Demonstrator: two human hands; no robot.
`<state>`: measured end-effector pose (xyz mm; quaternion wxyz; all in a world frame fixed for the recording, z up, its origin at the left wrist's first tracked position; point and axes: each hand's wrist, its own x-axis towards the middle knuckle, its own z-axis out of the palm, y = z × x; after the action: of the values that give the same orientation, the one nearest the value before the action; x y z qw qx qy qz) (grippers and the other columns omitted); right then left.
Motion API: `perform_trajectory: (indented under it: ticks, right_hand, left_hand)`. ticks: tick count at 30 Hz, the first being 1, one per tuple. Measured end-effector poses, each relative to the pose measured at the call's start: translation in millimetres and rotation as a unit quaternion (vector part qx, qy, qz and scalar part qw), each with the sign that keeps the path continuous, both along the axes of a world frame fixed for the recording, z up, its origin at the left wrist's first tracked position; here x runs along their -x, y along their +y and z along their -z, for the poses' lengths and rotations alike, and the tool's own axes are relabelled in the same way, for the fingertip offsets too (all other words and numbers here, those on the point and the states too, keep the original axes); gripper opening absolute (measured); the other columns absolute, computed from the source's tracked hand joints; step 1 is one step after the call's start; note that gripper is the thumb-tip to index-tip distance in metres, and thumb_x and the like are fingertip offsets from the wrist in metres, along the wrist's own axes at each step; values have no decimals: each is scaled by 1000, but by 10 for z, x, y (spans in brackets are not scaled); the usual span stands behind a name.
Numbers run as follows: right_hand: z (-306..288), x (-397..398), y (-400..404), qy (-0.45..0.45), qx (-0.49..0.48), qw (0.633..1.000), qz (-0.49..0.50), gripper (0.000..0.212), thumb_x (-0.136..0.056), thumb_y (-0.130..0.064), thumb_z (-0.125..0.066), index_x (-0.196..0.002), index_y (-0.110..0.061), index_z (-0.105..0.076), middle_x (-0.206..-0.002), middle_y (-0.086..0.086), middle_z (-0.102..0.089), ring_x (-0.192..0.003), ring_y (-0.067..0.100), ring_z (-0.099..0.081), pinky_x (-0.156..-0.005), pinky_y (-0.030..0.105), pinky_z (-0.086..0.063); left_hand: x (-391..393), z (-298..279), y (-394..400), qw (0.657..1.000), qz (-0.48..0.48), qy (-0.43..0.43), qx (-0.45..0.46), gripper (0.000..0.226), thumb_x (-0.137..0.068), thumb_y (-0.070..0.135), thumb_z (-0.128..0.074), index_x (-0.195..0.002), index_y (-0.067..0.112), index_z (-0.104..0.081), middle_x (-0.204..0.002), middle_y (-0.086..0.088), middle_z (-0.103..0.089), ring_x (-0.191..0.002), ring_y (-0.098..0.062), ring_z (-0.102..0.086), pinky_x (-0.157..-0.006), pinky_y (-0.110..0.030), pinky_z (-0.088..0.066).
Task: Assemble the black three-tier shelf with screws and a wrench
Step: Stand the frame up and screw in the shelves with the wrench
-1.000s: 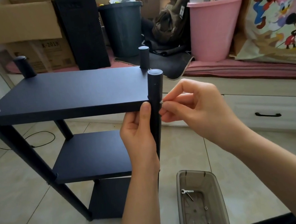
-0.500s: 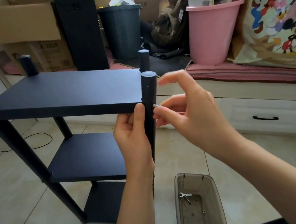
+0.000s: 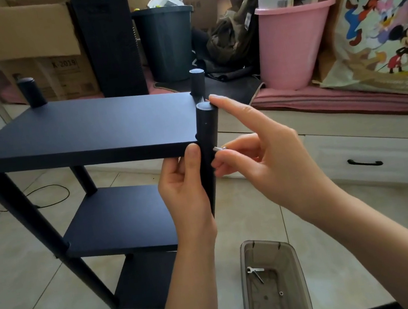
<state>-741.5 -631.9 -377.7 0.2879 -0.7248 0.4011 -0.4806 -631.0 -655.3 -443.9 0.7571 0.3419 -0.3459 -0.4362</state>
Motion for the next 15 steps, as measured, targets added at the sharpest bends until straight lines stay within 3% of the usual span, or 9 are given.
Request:
perform_trajectory:
  ticks: [9,15]
  right_hand:
    - [13,-21,23,-40,-48,998,25,59,-90,-3,-69,-139,-25,-46,-79,-1,-76,-71,13,-74,-76,27,-60]
    - [-1,-48,22,3,-46,997,59,29,-90,-5,-69,-118,-10,-61,-72,0,-75,-63,12,-72,-73,32,-61]
  left_hand:
    - [-14,-2,24,1000,3,-1,1,29,-80,49,-63,-95,25,-69,-83,9,-76,-84,-12,-74,-71,-21,-57]
    - [-23,-17,48,1000,15,-7,-2,16,-81,46,-64,-82,35,-76,-80,8,-75,-79,-9,-72,-70,-20,-56]
